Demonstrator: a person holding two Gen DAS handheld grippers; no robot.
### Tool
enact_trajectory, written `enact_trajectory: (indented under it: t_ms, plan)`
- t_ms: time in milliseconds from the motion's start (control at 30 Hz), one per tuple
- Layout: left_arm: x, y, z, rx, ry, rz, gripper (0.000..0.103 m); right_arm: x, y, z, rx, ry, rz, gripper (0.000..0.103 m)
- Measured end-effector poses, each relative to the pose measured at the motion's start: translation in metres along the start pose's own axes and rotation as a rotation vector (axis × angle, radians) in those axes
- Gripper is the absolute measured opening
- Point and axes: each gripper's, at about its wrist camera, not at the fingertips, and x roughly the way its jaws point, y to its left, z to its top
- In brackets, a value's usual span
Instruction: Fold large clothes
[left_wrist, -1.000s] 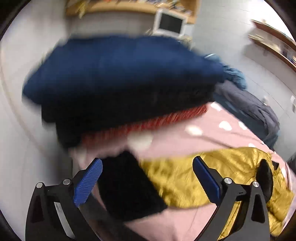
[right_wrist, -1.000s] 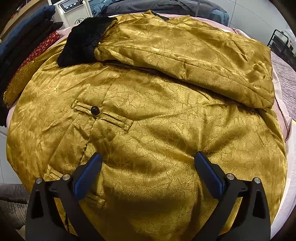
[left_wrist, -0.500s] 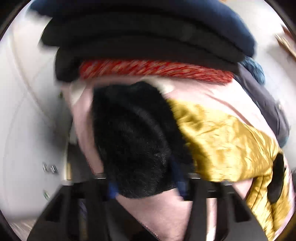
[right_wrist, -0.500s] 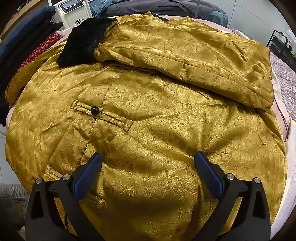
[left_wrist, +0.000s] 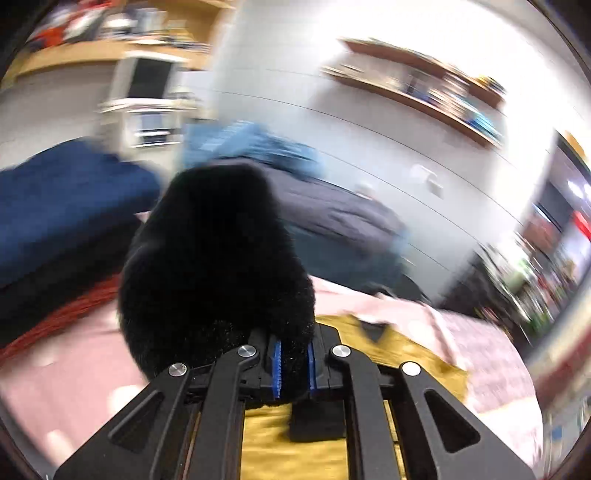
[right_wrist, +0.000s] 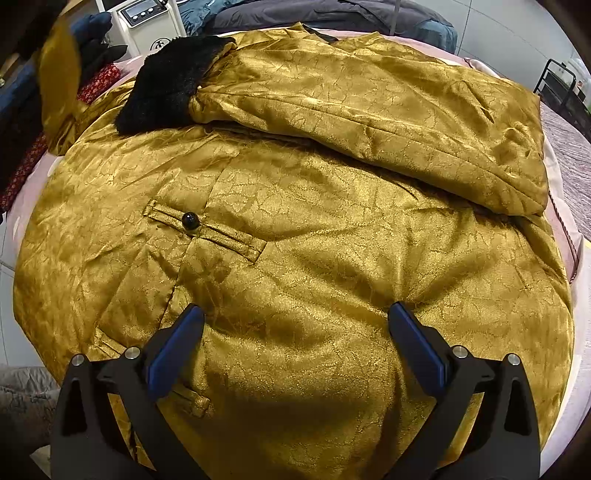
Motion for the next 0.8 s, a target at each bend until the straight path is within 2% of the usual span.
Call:
enact_trajectory:
  t_ms: [100,200,300,367,433,467,500,567,600,733,800]
  plan:
    - [0.045,-0.076,-0.017,0.088,0.078,-0.121,0.009,0.0,-0.002,0.002,-0.003,0.006,0.008,0.099]
    - [0.096,-0.137,-0.058,0.104,0.243,-0.228,0.009,0.0,-0.003,0.003,-0.009,0.009,0.014,0.099]
    - [0.121,-0.173,-0.096,0.134,0.389,-0.264,0.01,0.0,-0.004,0.003,-0.016,0.013,0.024,0.099]
    - [0.121,-0.179,-0.103,0.095,0.471,-0.304,0.021,0.0,-0.005,0.003,-0.026,0.014,0.033,0.099]
    - [0.104,-0.178,-0.104,0.023,0.49,-0.373,0.058,-0.001,-0.005,0.001,-0.034,0.01,0.039,0.099]
    - [0.091,-0.174,-0.097,0.007,0.486,-0.375,0.068,-0.002,-0.006,0.0,-0.035,0.005,0.038,0.099]
    - [0.073,-0.176,-0.084,0.016,0.507,-0.341,0.082,-0.002,-0.005,-0.002,-0.034,0.002,0.034,0.099]
    - [0.042,-0.188,-0.063,0.077,0.582,-0.292,0.083,-0.002,-0.003,-0.003,-0.037,0.003,0.025,0.099]
    - [0.02,-0.196,-0.049,0.112,0.591,-0.276,0.083,-0.003,-0.002,-0.004,-0.034,0.003,0.026,0.099]
    - [-0.08,-0.215,0.003,0.216,0.495,-0.186,0.085,-0.006,-0.002,-0.006,-0.035,-0.005,0.034,0.099]
    - [-0.125,-0.224,0.018,0.27,0.422,-0.185,0.085,-0.005,-0.003,-0.007,-0.04,-0.006,0.037,0.099]
